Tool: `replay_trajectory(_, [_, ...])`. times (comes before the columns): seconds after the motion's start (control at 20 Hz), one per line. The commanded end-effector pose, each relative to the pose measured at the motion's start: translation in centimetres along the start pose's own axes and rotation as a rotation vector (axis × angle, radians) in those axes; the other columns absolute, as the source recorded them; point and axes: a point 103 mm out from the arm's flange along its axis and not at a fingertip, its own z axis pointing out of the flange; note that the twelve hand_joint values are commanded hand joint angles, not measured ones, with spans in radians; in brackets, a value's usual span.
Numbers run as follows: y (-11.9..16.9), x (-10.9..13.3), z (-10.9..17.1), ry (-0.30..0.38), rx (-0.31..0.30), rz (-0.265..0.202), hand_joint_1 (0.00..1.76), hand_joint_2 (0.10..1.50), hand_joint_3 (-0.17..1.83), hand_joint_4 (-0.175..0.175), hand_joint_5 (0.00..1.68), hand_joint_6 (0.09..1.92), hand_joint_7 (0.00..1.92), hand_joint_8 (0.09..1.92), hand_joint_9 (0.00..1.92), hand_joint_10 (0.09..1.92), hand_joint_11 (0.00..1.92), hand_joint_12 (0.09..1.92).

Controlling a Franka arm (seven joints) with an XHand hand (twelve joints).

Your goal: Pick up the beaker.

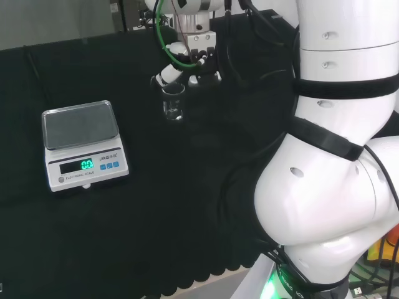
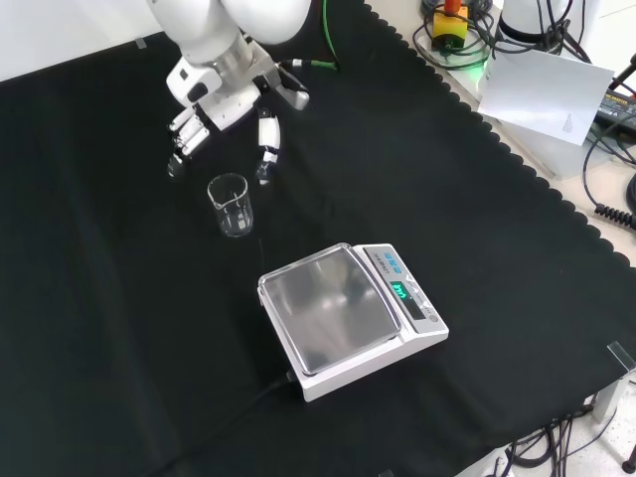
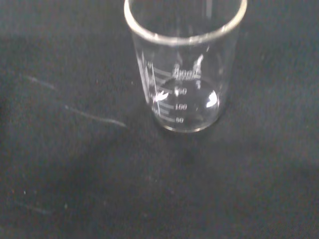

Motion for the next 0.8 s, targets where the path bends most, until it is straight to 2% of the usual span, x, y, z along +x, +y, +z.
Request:
replay_trajectory(0.05, [1.3,0.2,2.3,-0.006,0.034,-0.001,0.47,0.68,0.27,-0.007,0.09,0.09,0.03,0.68,0.23,0.81,0.01,1.52])
replay_trajectory(0.8, [3.5,-0.8,5.3,-0.040,0.114,0.024,0.46,0.67,0.24,0.001,0.06,0.09,0.00,0.68,0.18,0.83,0.00,1.50])
